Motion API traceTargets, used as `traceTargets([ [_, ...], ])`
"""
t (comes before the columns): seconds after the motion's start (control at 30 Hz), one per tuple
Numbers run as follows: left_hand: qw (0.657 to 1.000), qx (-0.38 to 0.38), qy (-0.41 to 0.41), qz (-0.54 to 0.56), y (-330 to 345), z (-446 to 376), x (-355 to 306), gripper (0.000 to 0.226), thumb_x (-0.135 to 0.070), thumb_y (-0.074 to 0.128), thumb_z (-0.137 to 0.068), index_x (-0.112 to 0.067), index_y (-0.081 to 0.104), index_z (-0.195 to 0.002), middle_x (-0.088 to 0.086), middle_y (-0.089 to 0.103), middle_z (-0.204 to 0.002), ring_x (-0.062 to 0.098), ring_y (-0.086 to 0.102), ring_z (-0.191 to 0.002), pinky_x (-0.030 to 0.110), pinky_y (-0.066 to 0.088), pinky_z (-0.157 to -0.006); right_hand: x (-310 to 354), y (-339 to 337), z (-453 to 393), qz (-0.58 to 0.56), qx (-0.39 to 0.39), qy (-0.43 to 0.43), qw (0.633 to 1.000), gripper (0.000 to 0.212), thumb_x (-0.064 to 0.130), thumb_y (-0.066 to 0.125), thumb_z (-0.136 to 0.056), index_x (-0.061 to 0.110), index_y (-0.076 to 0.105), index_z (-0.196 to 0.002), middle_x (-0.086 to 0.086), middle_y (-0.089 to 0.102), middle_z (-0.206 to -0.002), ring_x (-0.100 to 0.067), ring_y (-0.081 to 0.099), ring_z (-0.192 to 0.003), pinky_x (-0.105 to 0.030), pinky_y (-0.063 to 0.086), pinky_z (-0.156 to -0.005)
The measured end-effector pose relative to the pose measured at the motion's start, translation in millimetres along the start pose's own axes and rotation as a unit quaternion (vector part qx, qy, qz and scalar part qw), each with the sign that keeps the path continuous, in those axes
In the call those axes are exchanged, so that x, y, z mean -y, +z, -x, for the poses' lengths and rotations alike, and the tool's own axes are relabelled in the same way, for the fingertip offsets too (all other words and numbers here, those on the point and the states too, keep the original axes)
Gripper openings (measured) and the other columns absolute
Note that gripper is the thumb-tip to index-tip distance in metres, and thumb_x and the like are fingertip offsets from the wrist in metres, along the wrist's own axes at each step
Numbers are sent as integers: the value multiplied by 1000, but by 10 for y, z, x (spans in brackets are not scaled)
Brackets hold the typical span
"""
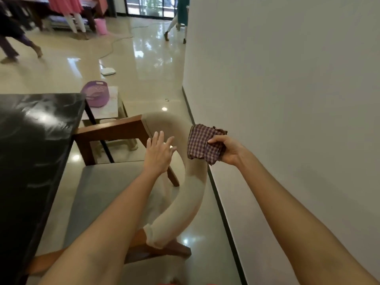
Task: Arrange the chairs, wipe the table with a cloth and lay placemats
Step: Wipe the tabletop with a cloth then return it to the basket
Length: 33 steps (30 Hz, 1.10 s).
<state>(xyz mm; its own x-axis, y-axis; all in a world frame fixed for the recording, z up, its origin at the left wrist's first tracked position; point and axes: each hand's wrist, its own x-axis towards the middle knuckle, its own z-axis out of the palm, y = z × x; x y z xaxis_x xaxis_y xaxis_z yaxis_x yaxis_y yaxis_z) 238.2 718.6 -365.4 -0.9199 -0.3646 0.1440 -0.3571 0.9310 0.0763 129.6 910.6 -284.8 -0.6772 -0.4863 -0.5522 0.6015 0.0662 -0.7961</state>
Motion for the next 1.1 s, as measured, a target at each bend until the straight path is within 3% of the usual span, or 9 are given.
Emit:
traceTargets([
  [0.1, 999, 4, -41, -14, 2, -198, 173, 45, -38, 34, -101, -24, 31, -144, 16, 24, -152, 33, 16, -143, 47, 21, -112, 242, 199, -374, 19, 28, 14, 999, 48, -2, 63, -77, 5, 55, -123, -15, 64, -112, -31, 63, -101, -42, 54, -73],
  [0.23, 994, 14, -105, -27, 52, -395, 393, 45, -37, 36, -100, -26, 30, -144, 16, 24, -153, 34, 16, -143, 48, 22, -113, 460, 460, -864, 31, 75, 24, 996, 33, -5, 54, -81, 5, 60, -112, -16, 64, -110, -31, 61, -102, -45, 52, -86],
  [0.3, 992, 19, -121, -38, 108, -480, 477, 47, -38, 35, -100, -26, 29, -145, 16, 24, -153, 34, 17, -143, 48, 23, -113, 534, 583, -1162, 39, 90, 38, 994, 33, -4, 52, -82, 6, 60, -113, -16, 63, -112, -32, 61, -103, -45, 52, -84],
  [0.43, 980, 28, -195, -16, 224, -699, 695, 48, -40, 32, -101, -26, 29, -146, 15, 23, -154, 32, 15, -144, 47, 20, -116, 673, 827, -1768, 87, 120, 71, 986, 41, 0, 53, -81, 6, 57, -122, -17, 62, -119, -33, 60, -108, -47, 51, -87],
  [0.57, 963, 45, -264, -23, 357, -976, 903, 52, -39, 41, -99, -27, 27, -147, 14, 23, -155, 32, 15, -144, 48, 22, -116, 850, 1045, -2303, 145, 170, 109, 969, 50, 2, 59, -75, 8, 55, -125, -16, 61, -122, -34, 60, -110, -48, 50, -94],
  [0.8, 943, 53, -329, -13, 345, -1396, 896, 55, -46, 30, -100, -22, 22, -149, 14, 18, -156, 31, 11, -145, 47, 17, -117, 1190, 1435, -2931, 209, 228, 139, 941, 41, 3, 58, -80, 7, 56, -120, -14, 63, -116, -31, 61, -106, -42, 54, -86],
  [0.93, 933, 55, -355, -24, 311, -1405, 952, 58, -47, 29, -99, -20, 20, -149, 13, 17, -157, 30, 10, -146, 46, 17, -117, 1257, 1613, -3094, 239, 247, 152, 927, 45, 4, 60, -75, 6, 57, -120, -14, 64, -118, -31, 61, -107, -43, 53, -89],
  [1.1, 918, 55, -388, -52, 294, -1267, 1052, 58, -46, 28, -100, -18, 19, -150, 14, 17, -157, 30, 11, -146, 46, 18, -117, 1197, 1735, -3120, 257, 274, 156, 913, 31, 3, 56, -77, 6, 60, -107, -12, 66, -106, -29, 63, -97, -40, 54, -79],
])
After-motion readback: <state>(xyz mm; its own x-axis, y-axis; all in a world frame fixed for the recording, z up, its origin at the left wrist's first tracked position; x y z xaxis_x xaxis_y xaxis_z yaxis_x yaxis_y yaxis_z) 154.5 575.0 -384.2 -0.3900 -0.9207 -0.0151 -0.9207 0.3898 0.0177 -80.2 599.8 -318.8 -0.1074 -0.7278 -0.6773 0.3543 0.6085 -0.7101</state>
